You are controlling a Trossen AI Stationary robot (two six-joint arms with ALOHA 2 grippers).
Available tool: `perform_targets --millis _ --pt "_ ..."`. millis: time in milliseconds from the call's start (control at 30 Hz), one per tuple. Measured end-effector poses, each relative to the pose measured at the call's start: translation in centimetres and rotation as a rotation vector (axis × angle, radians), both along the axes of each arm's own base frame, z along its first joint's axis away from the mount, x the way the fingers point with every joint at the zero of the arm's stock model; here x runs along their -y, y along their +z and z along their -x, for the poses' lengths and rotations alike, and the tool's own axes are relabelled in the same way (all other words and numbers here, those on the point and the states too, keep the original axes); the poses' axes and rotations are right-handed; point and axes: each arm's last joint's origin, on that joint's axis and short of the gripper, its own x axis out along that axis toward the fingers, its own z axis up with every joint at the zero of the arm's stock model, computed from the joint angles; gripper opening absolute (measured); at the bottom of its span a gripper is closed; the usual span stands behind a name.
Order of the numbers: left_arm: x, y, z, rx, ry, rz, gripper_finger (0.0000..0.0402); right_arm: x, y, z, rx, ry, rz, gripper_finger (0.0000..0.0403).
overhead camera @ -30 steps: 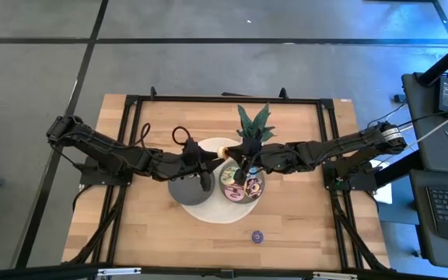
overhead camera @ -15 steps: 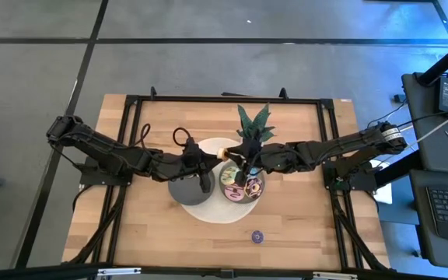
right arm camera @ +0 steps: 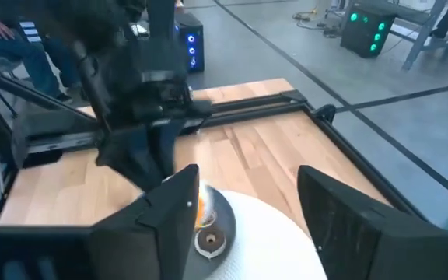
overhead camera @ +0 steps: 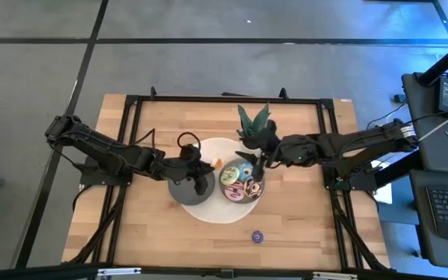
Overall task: Pick & Place donuts
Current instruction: Put the small yellow doughnut on the dark gray plate
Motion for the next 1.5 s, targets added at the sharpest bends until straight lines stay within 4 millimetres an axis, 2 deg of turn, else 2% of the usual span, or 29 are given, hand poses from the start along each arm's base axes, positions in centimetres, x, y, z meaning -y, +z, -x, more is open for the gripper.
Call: perform_targets --millis 200,267,533,633,933,1067,1233,1500 --pt "0.3 -2.5 1.1 -0.252 -0.037 0.242 0.0007 0.4 0.8 1.5 -0.012 -0.01 0.007 0.0229" --pt "0.3 -3.4 1.4 -0.339 -0.024 0.26 0.0006 0.4 0.8 1.5 -0.016 -0.01 0.008 0.0227" --pt "0.8 -5.5 0.3 -0.428 -0.077 0.268 0.0006 0.3 0.3 1.1 -0.034 -0.019 -0.01 0.0229" --pt "0.5 -7.2 0.4 -0.418 -0.08 0.283 0.0006 0.3 0.2 1.1 -0.042 -0.019 -0.01 0.0228" --pt "-1.1 -12.1 1.9 -0.12 -0.09 0.48 0.0006 0.3 0.1 1.2 -0.051 -0.02 -0.009 0.0228" --pt "-1.2 -14.0 3.3 -0.178 -0.023 0.546 0.0007 0.3 0.1 1.2 -0.053 -0.02 -0.008 0.0228" --pt "-1.0 -14.8 4.1 -0.2 0.016 0.582 0.0007 0.3 0.0 1.2 -0.059 -0.02 -0.007 0.0225" --pt "-1.2 -15.0 4.2 -0.182 0.058 0.563 0.002 0.3 0.0 1.2 -0.059 -0.019 -0.005 0.0227"
